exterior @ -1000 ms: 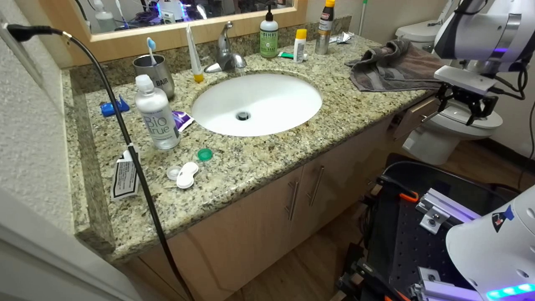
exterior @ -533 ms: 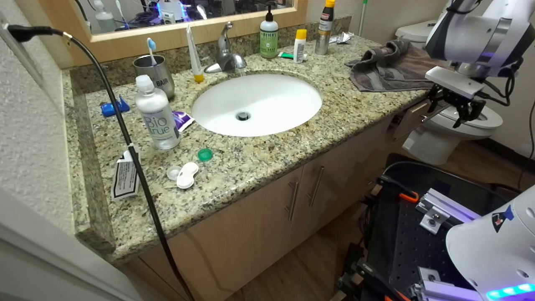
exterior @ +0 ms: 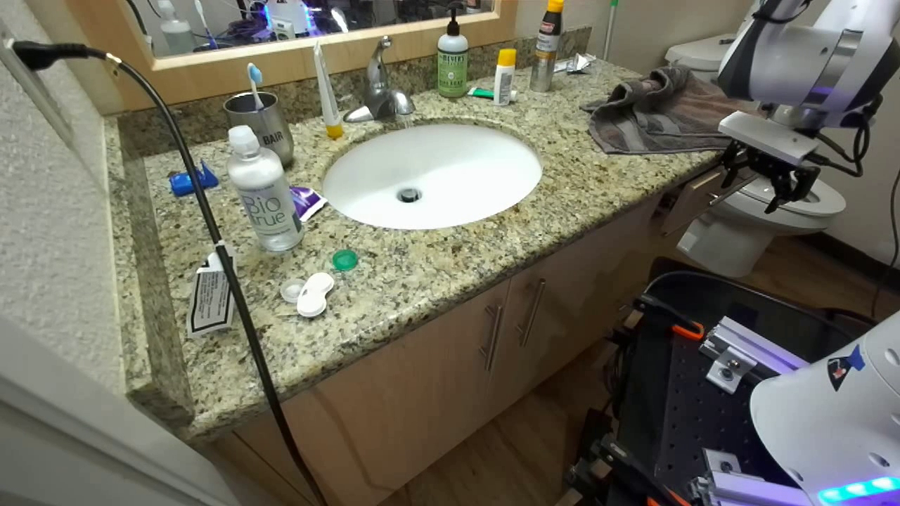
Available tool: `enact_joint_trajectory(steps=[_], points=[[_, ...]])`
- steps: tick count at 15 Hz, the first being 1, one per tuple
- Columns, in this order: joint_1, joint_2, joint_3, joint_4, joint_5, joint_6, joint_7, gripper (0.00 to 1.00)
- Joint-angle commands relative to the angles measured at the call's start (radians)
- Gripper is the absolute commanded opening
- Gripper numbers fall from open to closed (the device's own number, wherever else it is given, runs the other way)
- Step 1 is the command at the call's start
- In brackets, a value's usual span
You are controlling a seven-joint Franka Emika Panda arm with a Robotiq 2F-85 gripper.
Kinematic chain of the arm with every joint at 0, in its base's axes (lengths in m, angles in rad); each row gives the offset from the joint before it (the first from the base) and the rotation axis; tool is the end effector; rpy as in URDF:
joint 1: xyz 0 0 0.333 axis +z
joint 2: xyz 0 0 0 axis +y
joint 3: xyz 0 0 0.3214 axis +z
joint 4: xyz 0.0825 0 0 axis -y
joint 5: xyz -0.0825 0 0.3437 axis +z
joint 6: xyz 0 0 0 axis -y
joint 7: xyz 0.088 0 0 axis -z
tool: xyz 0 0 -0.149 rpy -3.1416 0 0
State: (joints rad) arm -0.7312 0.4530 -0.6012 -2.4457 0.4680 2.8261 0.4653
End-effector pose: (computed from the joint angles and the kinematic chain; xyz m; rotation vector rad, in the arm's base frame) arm 0.0722 -0.4635 0.1587 1.3856 -2.6926 0.0143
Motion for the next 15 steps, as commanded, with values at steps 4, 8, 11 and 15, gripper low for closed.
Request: enact_joint_trajectory(steps=[4,8,11,15], points=[[-0.020,0.003,0.000,0.017,-0.024,0.004,-0.025,1.00],[-0.004,0.027,0.002,0.022,-0.020,0.017,-0.001,1.00],[-0.011,0.037,0.018,0.029,-0.010,0.014,0.002,1.00],[-0.013,0.039,0.021,0.029,-0.010,0.011,0.003,1.00]])
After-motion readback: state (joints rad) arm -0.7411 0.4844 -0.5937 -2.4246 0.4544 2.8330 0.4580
